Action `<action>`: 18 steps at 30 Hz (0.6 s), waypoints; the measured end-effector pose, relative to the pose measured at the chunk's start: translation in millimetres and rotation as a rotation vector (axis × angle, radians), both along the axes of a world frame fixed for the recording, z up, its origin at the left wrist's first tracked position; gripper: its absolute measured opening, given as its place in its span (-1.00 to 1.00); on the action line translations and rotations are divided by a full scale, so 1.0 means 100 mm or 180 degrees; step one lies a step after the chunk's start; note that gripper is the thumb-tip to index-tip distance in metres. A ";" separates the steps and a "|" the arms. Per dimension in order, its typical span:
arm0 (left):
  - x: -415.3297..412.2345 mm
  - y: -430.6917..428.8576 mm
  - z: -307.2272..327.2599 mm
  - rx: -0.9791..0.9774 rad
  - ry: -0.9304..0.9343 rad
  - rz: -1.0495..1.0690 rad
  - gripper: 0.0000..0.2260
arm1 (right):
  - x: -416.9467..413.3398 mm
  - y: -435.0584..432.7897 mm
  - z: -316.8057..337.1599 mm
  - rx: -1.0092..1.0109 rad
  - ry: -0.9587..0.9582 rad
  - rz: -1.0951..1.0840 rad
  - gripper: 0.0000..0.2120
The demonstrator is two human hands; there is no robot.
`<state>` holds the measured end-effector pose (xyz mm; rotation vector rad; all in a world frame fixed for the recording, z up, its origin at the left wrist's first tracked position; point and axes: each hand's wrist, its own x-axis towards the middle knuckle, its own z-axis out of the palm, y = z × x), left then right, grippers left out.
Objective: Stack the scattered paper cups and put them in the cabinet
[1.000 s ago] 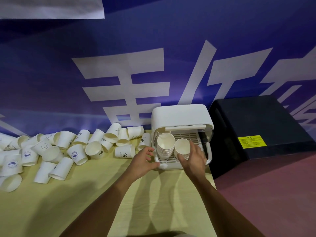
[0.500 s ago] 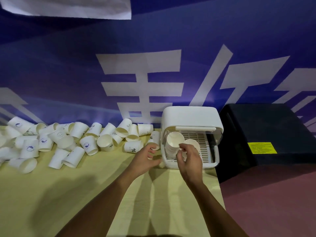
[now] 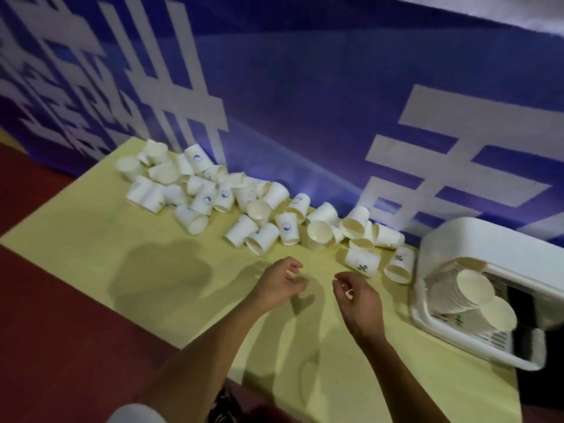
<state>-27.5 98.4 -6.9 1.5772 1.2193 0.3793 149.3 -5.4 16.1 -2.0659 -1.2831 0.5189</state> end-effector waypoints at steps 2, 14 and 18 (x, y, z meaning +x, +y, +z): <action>-0.42 0.23 0.00 -0.0037 -0.0019 0.0078 -0.69 | -0.36 0.18 -0.01 -0.0045 0.0106 -0.0016 -0.85; -2.49 0.82 0.15 -0.0016 0.0229 0.1221 -0.61 | -2.03 1.49 0.05 -0.0434 0.0410 0.0911 -0.67; -2.99 0.93 0.11 0.0000 0.0359 0.1522 -0.62 | -2.51 1.84 0.01 -0.0553 0.0387 0.1154 -0.61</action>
